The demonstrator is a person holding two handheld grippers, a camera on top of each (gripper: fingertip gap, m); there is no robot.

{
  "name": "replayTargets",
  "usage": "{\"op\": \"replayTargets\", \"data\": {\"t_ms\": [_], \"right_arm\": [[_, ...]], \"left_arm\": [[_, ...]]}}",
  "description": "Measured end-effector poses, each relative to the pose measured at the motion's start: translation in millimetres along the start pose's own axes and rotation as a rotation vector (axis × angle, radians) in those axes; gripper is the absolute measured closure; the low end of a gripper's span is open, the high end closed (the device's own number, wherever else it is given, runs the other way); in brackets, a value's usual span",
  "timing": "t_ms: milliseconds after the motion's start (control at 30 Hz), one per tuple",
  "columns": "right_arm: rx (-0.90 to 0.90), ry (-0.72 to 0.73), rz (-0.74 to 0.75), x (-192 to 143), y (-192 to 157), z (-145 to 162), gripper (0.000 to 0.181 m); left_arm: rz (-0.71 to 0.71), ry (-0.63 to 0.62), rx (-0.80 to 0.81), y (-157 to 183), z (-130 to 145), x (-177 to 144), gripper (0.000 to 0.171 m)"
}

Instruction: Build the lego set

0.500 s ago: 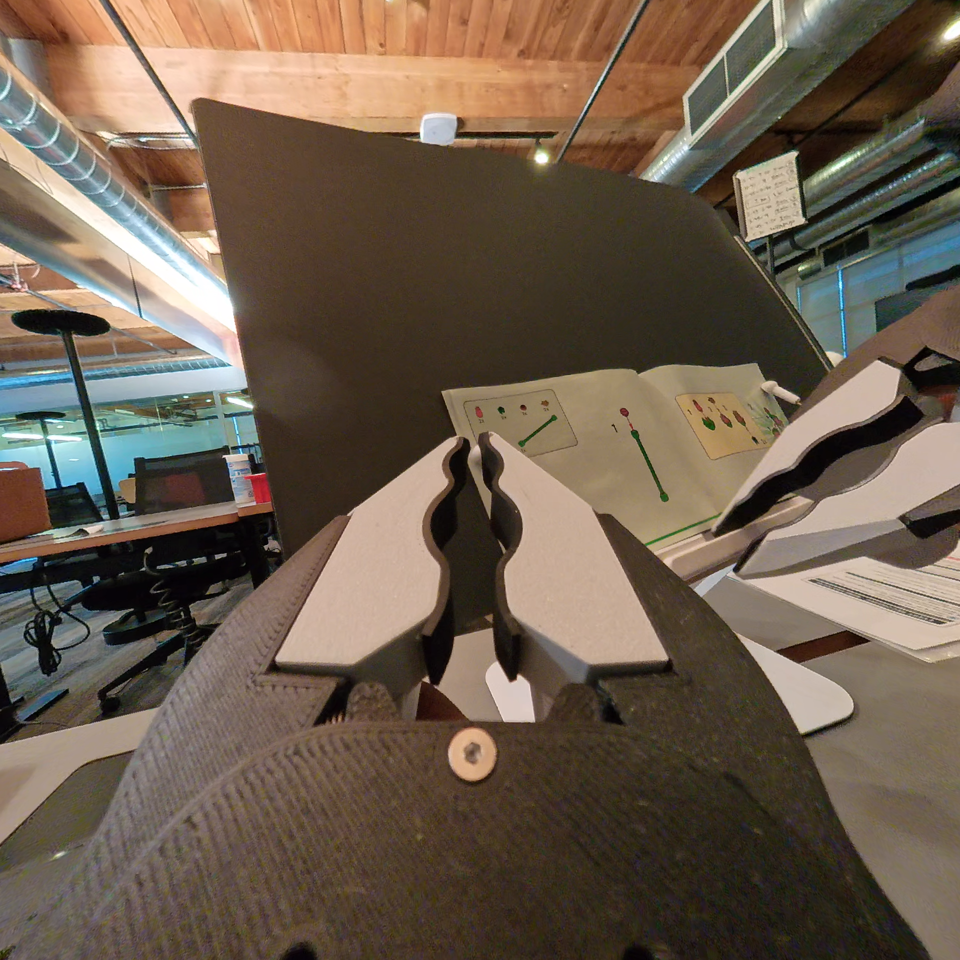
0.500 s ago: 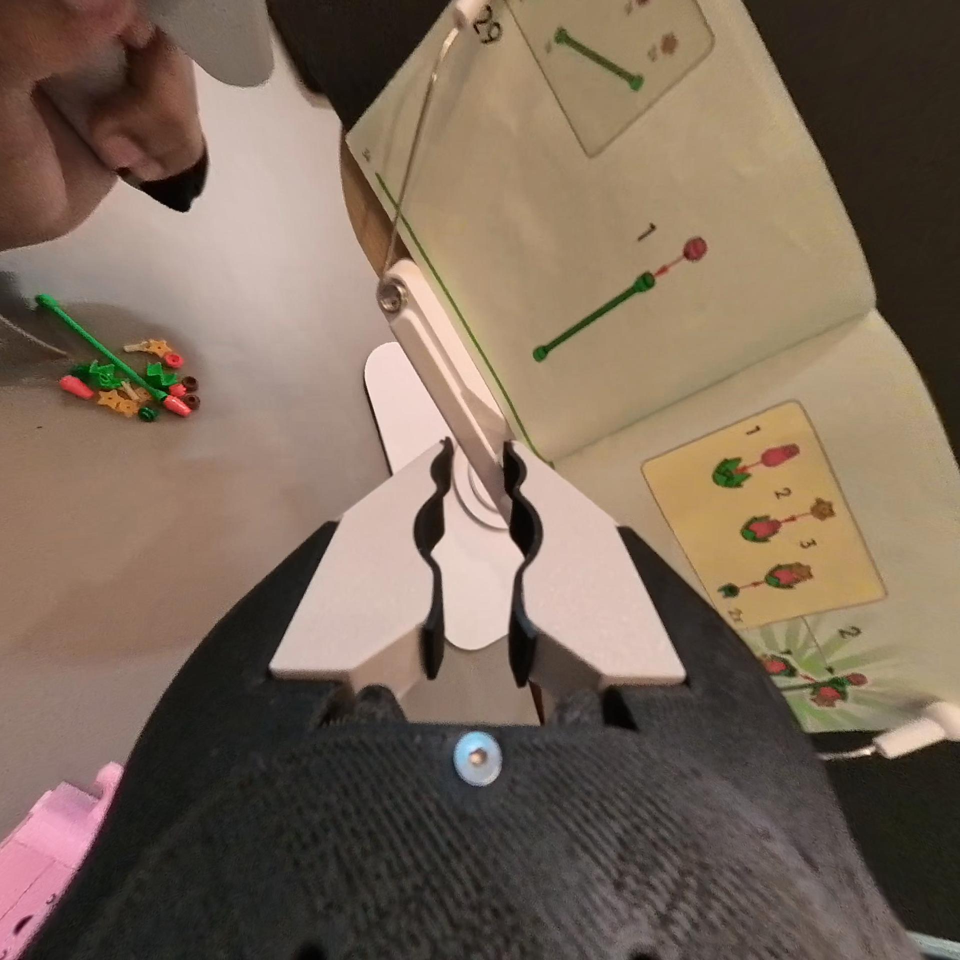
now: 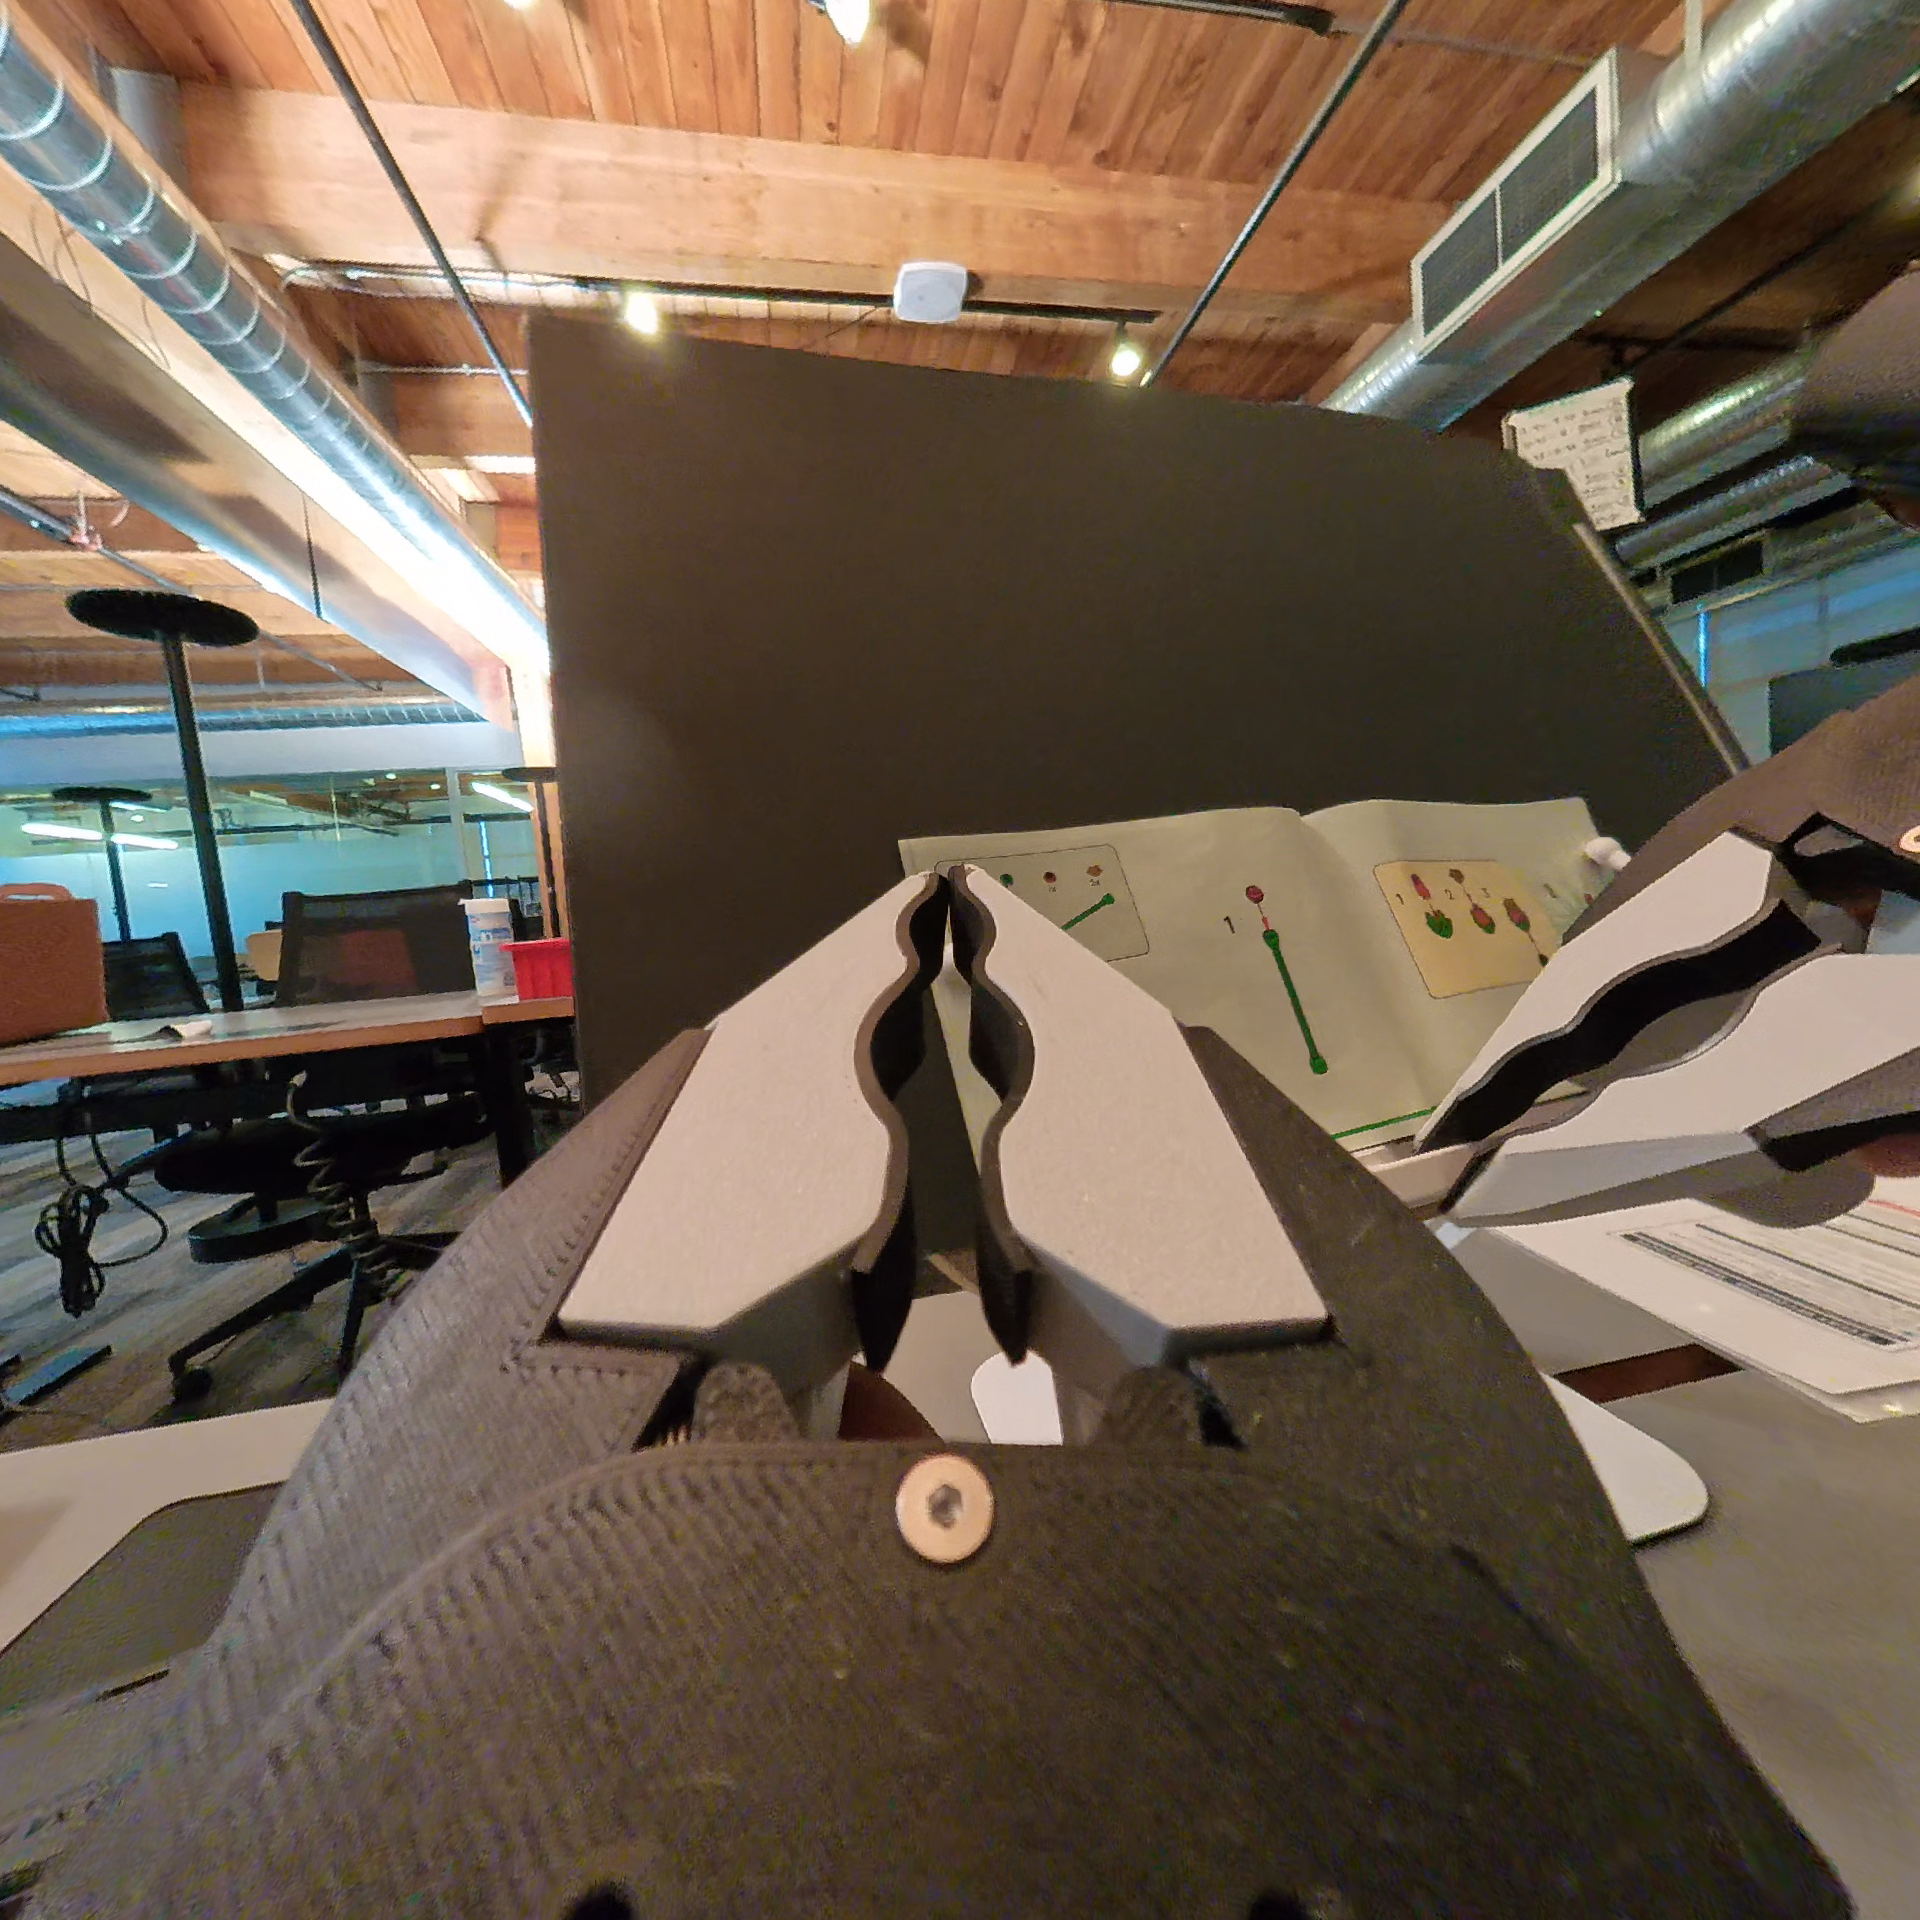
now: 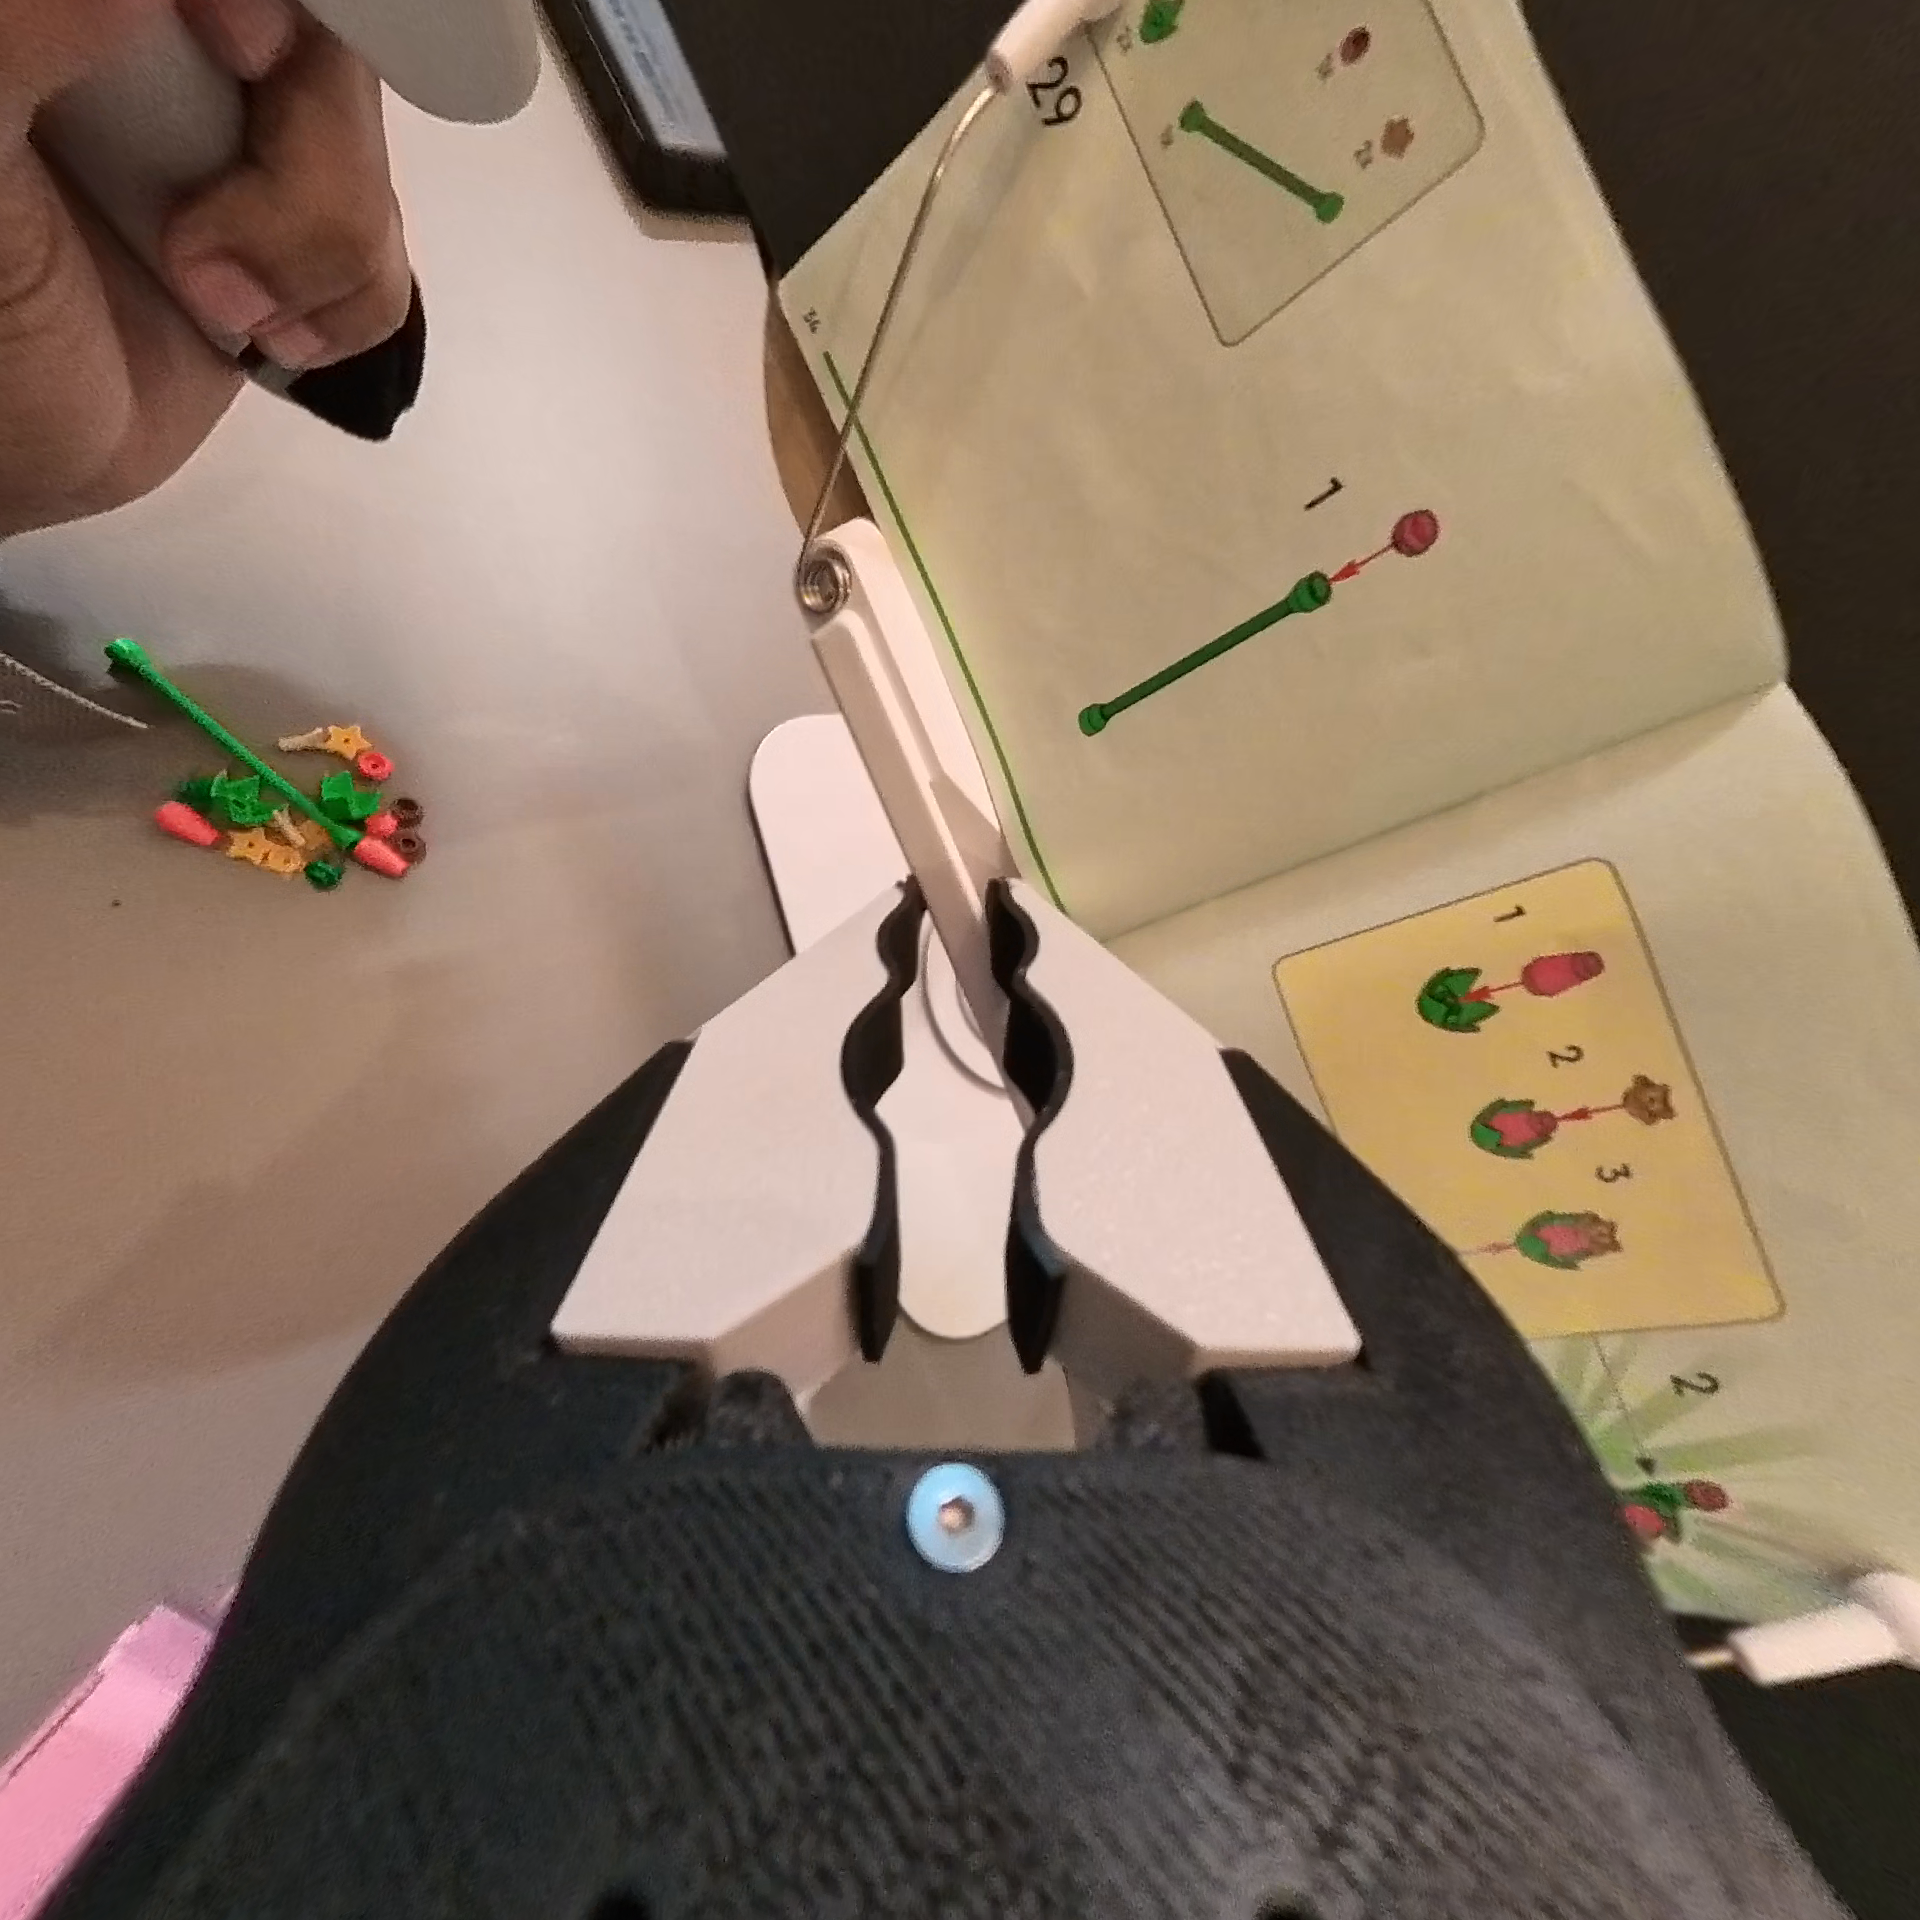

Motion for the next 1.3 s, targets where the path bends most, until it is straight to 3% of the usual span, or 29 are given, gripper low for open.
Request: {"op": "replayTargets", "data": {"t_ms": [467, 633, 767, 933, 1167, 1300], "right_arm": [[-0.003, 0.028, 0.035, -0.2, 1.1, -8.5, 0.168], [0.059, 0.248, 0.108, -47.5, 2.2, -45.9, 0.154], [0.163, 0.459, 0.157, -92.9, -20.7, -74.1, 0.146], [0.312, 0.571, 0.142, -109.8, -72.6, -63.5, 0.145], [0.548, 0.591, 0.088, -70.0, -155.0, -6.3, 0.141], [0.568, 0.574, 0.141, -66.3, -176.4, 15.6, 0.145]], "left_arm": [[0.053, -0.062, -0.07, 2.1, 2.9, 2.5, 0.171], [0.063, -0.015, -0.071, 2.1, -16.2, 1.1, 0.171], [0.094, -0.029, -0.055, 5.7, -30.9, -6.9, 0.171], [0.213, -0.231, -0.021, 19.3, -20.7, -51.6, 0.171], [0.385, -0.541, -0.092, 51.2, 14.6, -132.4, 0.17], [0.566, -0.79, -0.066, 88.9, 44.5, -165.4, 0.156]]}}
Point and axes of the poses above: each gripper's, where its closed fingertips meet, x out along the fingers, z out of its underside, y = z × x across the jaws, the point moved 3 cm from there along -x, back along the fingers, and after that the axes turned 7 degrees about -z, right-handed, at the moved point
